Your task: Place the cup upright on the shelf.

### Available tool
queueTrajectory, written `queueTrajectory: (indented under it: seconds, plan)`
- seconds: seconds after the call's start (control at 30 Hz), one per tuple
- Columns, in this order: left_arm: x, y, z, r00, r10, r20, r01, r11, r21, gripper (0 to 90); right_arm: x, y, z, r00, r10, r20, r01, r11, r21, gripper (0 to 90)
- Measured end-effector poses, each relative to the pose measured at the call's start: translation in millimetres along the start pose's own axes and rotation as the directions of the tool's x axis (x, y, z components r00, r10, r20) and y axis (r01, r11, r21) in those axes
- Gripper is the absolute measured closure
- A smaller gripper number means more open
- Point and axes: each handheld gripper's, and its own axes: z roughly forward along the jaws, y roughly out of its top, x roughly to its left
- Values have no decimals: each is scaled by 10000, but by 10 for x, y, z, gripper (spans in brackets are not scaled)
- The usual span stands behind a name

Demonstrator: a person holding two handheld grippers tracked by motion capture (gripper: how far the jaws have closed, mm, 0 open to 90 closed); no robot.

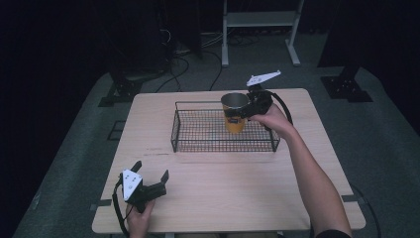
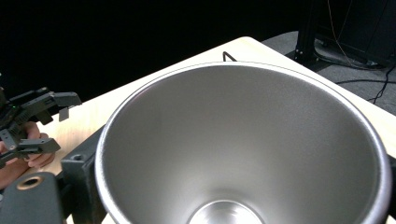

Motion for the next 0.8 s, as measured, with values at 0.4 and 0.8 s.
queueTrajectory:
  seconds: [0.4,0.8]
  plan:
    - [4,0,-2,10000,-24,10,24,10000,-10,0,-174,-54,184,9994,342,33,-342,9991,268,97]
    - [4,-1,-2,10000,3,28,-3,10000,-6,0,-149,45,252,10000,82,-45,-81,9995,299,97]
